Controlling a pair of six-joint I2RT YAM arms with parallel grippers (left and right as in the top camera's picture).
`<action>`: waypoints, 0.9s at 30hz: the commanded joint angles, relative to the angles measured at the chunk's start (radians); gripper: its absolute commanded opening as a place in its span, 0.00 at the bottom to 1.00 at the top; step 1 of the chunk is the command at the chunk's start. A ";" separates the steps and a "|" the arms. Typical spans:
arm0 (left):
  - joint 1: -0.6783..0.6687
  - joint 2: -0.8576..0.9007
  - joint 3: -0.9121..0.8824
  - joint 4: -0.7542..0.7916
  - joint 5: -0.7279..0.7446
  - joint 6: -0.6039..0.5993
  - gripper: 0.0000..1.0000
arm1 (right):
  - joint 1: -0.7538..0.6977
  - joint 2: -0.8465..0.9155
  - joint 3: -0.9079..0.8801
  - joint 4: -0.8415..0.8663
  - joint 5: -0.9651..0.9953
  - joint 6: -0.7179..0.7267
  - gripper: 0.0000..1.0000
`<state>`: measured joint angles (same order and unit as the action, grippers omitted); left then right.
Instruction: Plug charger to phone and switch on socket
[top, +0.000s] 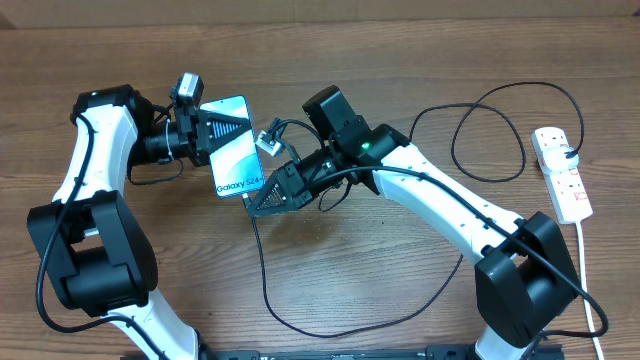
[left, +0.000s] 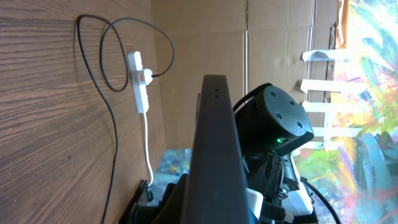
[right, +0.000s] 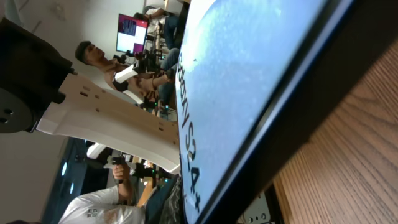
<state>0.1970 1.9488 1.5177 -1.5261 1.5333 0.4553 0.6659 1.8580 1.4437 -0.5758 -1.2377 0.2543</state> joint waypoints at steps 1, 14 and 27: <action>-0.008 -0.021 0.003 -0.005 0.047 0.010 0.04 | 0.016 -0.008 0.016 0.016 0.011 0.034 0.04; -0.008 -0.021 0.003 -0.006 0.047 0.012 0.04 | 0.016 -0.008 0.016 0.051 0.052 0.099 0.04; -0.008 -0.021 0.003 0.006 0.047 0.013 0.04 | 0.016 -0.008 0.016 0.052 0.071 0.143 0.04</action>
<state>0.2047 1.9488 1.5177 -1.5127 1.5341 0.4557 0.6750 1.8580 1.4437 -0.5392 -1.2106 0.3729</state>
